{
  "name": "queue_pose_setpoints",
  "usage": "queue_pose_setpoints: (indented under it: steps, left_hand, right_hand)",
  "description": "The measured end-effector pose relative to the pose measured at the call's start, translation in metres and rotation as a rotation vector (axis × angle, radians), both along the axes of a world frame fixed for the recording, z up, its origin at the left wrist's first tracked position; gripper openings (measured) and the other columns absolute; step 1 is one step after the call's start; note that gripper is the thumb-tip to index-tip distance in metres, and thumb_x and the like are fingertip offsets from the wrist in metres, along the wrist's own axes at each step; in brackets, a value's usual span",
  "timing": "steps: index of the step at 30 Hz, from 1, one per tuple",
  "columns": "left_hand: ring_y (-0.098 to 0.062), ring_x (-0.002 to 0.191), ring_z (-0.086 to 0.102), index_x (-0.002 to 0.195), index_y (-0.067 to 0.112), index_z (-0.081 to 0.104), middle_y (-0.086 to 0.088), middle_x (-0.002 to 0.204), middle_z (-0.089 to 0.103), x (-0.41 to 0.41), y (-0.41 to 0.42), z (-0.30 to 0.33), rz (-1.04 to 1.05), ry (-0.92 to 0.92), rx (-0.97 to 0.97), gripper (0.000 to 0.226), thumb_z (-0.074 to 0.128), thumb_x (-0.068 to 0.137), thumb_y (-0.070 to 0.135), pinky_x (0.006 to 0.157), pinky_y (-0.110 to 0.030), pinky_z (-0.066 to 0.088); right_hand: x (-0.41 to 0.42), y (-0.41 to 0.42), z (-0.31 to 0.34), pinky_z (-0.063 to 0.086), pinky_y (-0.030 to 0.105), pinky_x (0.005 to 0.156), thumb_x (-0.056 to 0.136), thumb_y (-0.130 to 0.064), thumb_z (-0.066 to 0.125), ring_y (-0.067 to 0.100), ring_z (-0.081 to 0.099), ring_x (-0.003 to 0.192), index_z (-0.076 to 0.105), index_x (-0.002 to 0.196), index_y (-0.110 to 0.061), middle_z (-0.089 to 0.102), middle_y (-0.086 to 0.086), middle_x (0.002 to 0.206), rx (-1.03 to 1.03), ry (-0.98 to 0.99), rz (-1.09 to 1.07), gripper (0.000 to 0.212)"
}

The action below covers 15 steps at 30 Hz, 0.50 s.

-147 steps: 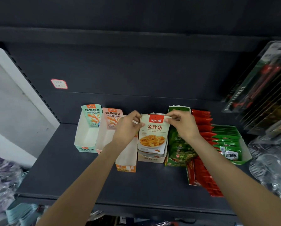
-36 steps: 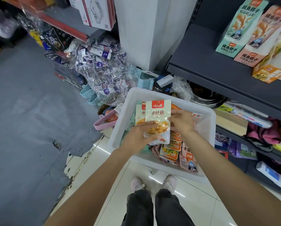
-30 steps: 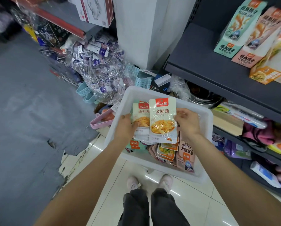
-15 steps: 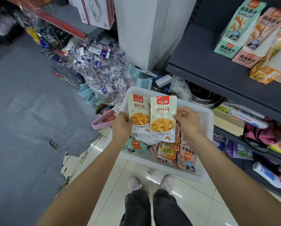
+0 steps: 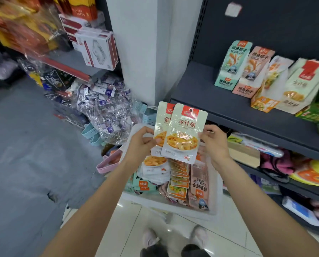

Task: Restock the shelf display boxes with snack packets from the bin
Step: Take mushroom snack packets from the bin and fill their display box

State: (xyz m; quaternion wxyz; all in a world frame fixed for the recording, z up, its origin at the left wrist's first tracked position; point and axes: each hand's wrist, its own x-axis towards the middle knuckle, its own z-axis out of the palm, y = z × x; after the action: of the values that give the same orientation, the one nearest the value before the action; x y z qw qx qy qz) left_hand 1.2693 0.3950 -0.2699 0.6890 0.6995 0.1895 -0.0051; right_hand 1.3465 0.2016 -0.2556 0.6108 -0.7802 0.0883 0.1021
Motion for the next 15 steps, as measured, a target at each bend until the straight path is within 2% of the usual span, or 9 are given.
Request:
queue_pose_setpoints:
  steps: [2,4,5,7,10,12,13,15]
  left_hand:
    - [-0.039,0.084,0.067,0.089,0.014,0.054,-0.017,0.090,0.072,0.016,-0.018,0.014,-0.055,-0.027,0.004,0.013,0.066,0.085,0.011,0.070,-0.056,0.055]
    - [-0.022,0.074,0.068,0.085,0.018,0.056,-0.009,0.088,0.071,0.035,-0.042,0.027,-0.104,-0.065,-0.006,0.013,0.065,0.086,0.008,0.060,-0.033,0.056]
    - [-0.016,0.073,0.067,0.085,0.019,0.057,-0.008,0.090,0.071,0.044,-0.056,0.034,-0.136,-0.087,-0.011,0.014,0.064,0.087,0.007,0.059,-0.025,0.054]
    - [-0.014,0.080,0.067,0.085,0.020,0.058,-0.007,0.094,0.071,0.064,-0.086,0.043,-0.203,-0.117,0.029,0.012,0.064,0.088,0.011,0.068,-0.022,0.052]
    - [-0.007,0.075,0.064,0.084,0.017,0.058,0.002,0.082,0.069,0.096,-0.132,0.055,-0.252,-0.143,0.109,0.010,0.067,0.085,0.017,0.062,-0.016,0.048]
    - [-0.009,0.073,0.063,0.084,0.012,0.059,-0.001,0.081,0.068,0.118,-0.165,0.062,-0.249,-0.165,0.182,0.016,0.073,0.079,0.018,0.067,-0.020,0.050]
    - [-0.009,0.071,0.062,0.082,0.012,0.060,-0.002,0.080,0.068,0.128,-0.182,0.066,-0.247,-0.176,0.235,0.018,0.076,0.077,0.019,0.069,-0.022,0.050]
    - [-0.004,0.067,0.060,0.075,0.020,0.059,0.004,0.075,0.066,0.148,-0.213,0.075,-0.244,-0.185,0.326,0.019,0.078,0.074,0.021,0.066,-0.016,0.049]
  right_hand:
    - [0.010,-0.017,0.010,0.054,0.047,0.086,0.088,0.000,0.058,0.021,0.062,0.096,0.056,0.089,-0.017,0.066,0.006,0.103,-0.014,-0.026,-0.017,0.017]
    - [0.020,-0.039,0.020,0.056,0.043,0.081,0.088,-0.002,0.060,0.020,0.063,0.092,0.055,0.089,-0.016,0.066,0.008,0.103,0.007,-0.043,-0.053,0.014]
    - [0.025,-0.052,0.025,0.056,0.040,0.078,0.089,-0.002,0.060,0.019,0.063,0.090,0.054,0.088,-0.015,0.066,0.008,0.100,0.028,-0.052,-0.081,0.014]
    - [0.036,-0.081,0.033,0.055,0.038,0.071,0.088,-0.002,0.061,0.018,0.062,0.084,0.053,0.086,-0.016,0.065,0.004,0.092,0.057,-0.068,-0.144,0.016]
    - [0.053,-0.128,0.046,0.055,0.030,0.058,0.087,-0.001,0.062,0.015,0.064,0.075,0.054,0.089,-0.012,0.066,0.004,0.086,0.126,-0.087,-0.212,0.013]
    - [0.065,-0.160,0.055,0.055,0.025,0.051,0.086,0.000,0.063,0.015,0.065,0.070,0.054,0.093,-0.008,0.067,0.006,0.083,0.179,-0.098,-0.242,0.014]
    - [0.072,-0.176,0.060,0.055,0.024,0.050,0.086,0.001,0.063,0.016,0.065,0.070,0.053,0.094,-0.007,0.067,0.007,0.083,0.195,-0.104,-0.254,0.015]
    - [0.087,-0.206,0.069,0.057,0.026,0.053,0.086,0.001,0.063,0.017,0.066,0.074,0.054,0.097,-0.006,0.068,0.009,0.086,0.229,-0.113,-0.258,0.016]
